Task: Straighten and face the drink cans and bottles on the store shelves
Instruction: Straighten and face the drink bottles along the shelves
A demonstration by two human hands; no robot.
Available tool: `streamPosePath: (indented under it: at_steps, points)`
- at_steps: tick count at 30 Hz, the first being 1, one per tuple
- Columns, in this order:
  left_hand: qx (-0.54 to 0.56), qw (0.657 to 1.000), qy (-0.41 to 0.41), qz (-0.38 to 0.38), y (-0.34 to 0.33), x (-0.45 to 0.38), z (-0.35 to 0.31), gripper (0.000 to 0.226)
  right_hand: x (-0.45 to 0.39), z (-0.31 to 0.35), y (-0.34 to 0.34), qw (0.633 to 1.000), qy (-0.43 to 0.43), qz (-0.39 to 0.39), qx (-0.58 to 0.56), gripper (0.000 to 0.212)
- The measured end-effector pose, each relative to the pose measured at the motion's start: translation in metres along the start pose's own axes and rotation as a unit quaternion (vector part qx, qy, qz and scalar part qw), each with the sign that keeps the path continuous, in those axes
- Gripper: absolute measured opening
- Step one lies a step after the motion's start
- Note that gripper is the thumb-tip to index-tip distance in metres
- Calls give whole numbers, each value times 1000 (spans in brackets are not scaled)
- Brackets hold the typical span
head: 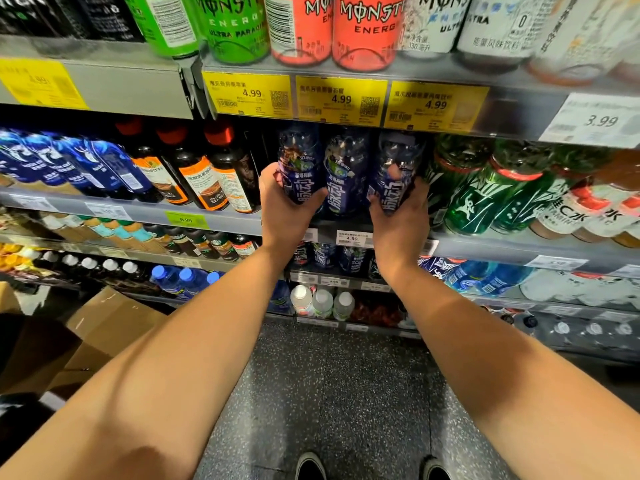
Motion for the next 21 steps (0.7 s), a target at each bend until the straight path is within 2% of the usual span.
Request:
streamPosePath:
  at_steps: [3, 6, 11, 21]
  points:
    - [-37, 999, 23, -5, -6, 9, -5, 98, 0, 0, -1, 1000, 7, -2, 17, 75]
    - [-80, 995, 43, -29, -9, 16, -11, 110, -2, 0, -2, 999, 9, -1, 32, 75]
    - [-129, 990, 50, -29, -11, 21, -19, 120, -3, 3, -2, 998, -4, -2, 59, 76]
    - [-116, 992, 58, 4, -12, 16, -19, 123, -2, 7, -2, 997, -21, -36, 69, 72]
Point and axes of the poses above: each hand's wrist, its own x-axis away from the middle knuckle, its own y-axis out of the back of the hand, z = x × y, the point moved 4 cm from there along -x, towards the middle knuckle, and after that the axes turned 11 degrees about -z, right-handed, at the moved point
